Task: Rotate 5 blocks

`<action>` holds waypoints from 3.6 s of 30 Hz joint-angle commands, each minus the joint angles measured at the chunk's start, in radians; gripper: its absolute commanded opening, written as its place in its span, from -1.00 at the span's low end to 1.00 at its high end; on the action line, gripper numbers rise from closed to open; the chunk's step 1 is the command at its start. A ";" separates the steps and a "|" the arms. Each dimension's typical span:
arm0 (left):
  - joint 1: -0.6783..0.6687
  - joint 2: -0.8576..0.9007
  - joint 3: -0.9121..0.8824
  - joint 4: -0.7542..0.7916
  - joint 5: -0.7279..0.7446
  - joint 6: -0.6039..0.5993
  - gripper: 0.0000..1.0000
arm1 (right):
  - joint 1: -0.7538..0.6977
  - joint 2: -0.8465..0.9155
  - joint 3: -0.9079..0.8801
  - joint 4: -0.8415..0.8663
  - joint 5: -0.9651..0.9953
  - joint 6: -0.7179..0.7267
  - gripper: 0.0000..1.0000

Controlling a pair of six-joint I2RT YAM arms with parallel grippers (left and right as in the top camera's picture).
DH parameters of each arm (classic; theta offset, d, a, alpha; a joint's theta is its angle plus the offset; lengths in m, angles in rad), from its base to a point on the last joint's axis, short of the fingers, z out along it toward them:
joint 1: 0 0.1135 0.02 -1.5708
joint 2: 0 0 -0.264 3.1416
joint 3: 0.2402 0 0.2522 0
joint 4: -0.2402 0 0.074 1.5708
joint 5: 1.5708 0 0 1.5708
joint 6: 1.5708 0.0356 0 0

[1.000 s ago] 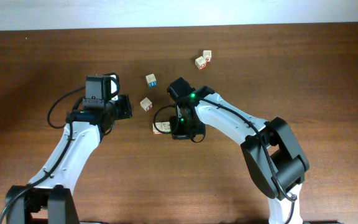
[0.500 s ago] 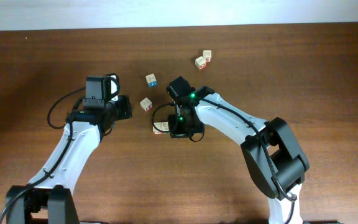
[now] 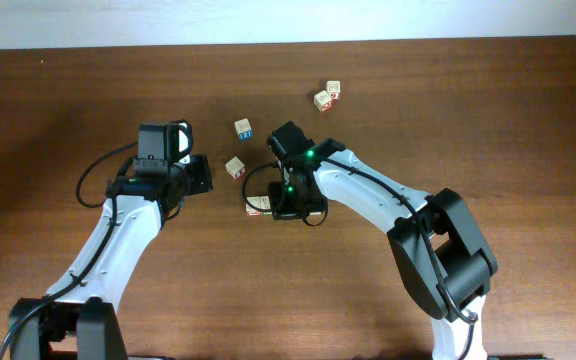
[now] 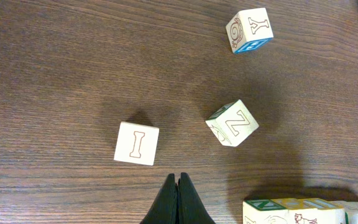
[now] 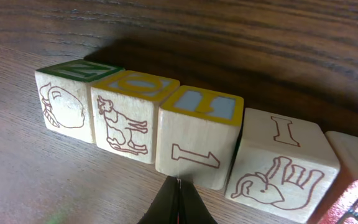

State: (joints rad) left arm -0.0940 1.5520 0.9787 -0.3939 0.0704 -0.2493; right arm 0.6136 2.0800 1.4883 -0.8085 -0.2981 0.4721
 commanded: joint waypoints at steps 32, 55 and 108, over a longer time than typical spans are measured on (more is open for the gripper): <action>-0.002 -0.002 0.008 -0.001 -0.004 0.019 -1.00 | -0.109 -0.078 -0.031 -0.197 0.127 -0.098 -0.92; -0.002 -0.002 0.008 -0.001 -0.004 0.011 -1.00 | -0.111 -0.078 -0.094 -0.085 0.043 -0.163 -0.92; -0.002 0.009 0.008 -0.001 -0.004 0.011 -1.00 | -0.220 0.010 -0.009 0.065 -0.013 -0.494 -0.92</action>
State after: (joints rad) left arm -0.0940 1.5524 0.9787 -0.3969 0.0704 -0.2497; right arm 0.3897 2.0876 1.4647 -0.7357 -0.2951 -0.0082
